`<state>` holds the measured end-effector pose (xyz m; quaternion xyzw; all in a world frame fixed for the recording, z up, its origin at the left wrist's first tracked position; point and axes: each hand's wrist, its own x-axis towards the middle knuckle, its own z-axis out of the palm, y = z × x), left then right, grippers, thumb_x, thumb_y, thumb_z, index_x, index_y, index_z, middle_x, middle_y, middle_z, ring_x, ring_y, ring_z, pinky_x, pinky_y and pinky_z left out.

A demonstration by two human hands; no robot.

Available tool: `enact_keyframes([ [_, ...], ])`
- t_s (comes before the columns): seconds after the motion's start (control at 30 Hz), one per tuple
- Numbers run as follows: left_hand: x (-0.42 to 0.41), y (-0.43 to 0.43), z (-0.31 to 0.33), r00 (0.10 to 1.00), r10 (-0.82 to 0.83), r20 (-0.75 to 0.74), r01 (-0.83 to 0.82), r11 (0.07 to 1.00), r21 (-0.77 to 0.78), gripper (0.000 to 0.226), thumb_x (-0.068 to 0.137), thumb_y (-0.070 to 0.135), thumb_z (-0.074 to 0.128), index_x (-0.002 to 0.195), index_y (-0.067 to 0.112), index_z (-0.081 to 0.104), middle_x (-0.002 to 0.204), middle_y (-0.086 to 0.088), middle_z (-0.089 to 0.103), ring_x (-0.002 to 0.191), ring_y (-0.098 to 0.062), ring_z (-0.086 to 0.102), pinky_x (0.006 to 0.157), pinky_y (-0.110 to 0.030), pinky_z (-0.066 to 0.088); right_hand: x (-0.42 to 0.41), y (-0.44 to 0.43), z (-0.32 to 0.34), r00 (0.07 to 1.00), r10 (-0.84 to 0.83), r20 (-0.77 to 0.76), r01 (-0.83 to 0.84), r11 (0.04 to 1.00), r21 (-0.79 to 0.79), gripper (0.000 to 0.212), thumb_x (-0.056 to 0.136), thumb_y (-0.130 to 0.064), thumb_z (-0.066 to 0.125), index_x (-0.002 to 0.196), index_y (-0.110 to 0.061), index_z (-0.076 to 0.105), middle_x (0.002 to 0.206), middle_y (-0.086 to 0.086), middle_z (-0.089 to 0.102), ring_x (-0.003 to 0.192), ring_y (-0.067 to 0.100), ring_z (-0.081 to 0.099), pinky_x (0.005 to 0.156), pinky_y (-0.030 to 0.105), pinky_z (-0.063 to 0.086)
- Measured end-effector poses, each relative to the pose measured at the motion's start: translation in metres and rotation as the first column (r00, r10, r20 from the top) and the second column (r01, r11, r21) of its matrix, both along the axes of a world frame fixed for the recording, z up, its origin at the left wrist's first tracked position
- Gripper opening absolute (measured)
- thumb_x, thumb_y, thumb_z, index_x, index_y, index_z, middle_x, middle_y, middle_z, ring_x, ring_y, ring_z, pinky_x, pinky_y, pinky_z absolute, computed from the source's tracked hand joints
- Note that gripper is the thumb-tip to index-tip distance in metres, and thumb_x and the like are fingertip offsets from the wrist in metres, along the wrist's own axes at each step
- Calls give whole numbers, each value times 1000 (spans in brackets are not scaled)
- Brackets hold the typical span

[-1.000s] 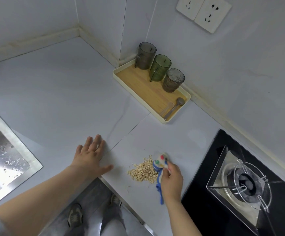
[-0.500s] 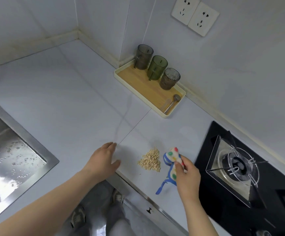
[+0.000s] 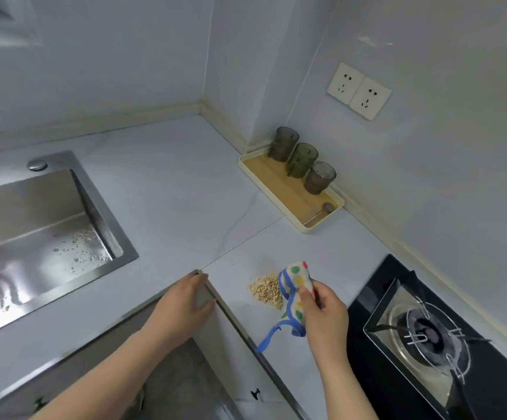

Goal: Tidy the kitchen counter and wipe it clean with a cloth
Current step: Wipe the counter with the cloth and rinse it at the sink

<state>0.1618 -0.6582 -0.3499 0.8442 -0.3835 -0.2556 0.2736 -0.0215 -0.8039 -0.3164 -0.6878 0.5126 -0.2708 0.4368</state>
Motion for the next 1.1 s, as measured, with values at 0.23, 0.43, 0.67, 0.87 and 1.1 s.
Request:
enact_keyframes([
  [0.23, -78, 49, 0, 982, 186, -42, -187, 982, -14, 59, 93, 36, 56, 145, 17, 37, 145, 1, 43, 131, -13, 44, 106, -25, 34, -37, 17, 8, 977, 213, 22, -213, 977, 13, 15, 92, -25, 59, 80, -22, 67, 72, 2, 67, 71, 22, 63, 64, 37, 52],
  [0.43, -100, 105, 5, 937, 349, -28, -350, 935, -49, 59, 93, 36, 56, 145, 18, 36, 146, 2, 42, 133, -12, 42, 108, -25, 32, -30, 54, 15, 922, 385, 33, -385, 923, 8, 19, 92, -28, 60, 79, -16, 65, 70, 4, 64, 65, 12, 57, 58, 24, 46],
  [0.67, -117, 228, 10, 799, 598, -62, -601, 797, -59, 60, 93, 36, 56, 146, 20, 35, 147, 4, 40, 134, -12, 40, 109, -28, 34, 15, 151, 10, 774, 632, 23, -633, 774, 17, 10, 90, -24, 62, 85, -17, 67, 76, 7, 66, 73, 24, 62, 65, 40, 52],
  [0.87, -160, 392, 0, 610, 788, -76, -791, 612, -3, 59, 94, 37, 53, 147, 20, 34, 146, 5, 40, 133, -10, 40, 106, -26, 34, 42, 308, -1, 531, 847, 8, -846, 530, 53, 10, 89, -21, 62, 81, -19, 67, 76, 8, 67, 68, 16, 59, 66, 35, 49],
  [1.1, -232, 583, -20, 408, 909, -79, -906, 414, 89, 59, 93, 36, 56, 145, 17, 36, 147, 0, 41, 135, -14, 38, 109, -25, 29, 21, 507, -25, 325, 946, -14, -940, 324, 110, 14, 87, -17, 62, 74, -18, 67, 72, 11, 65, 61, 9, 50, 60, 28, 40],
])
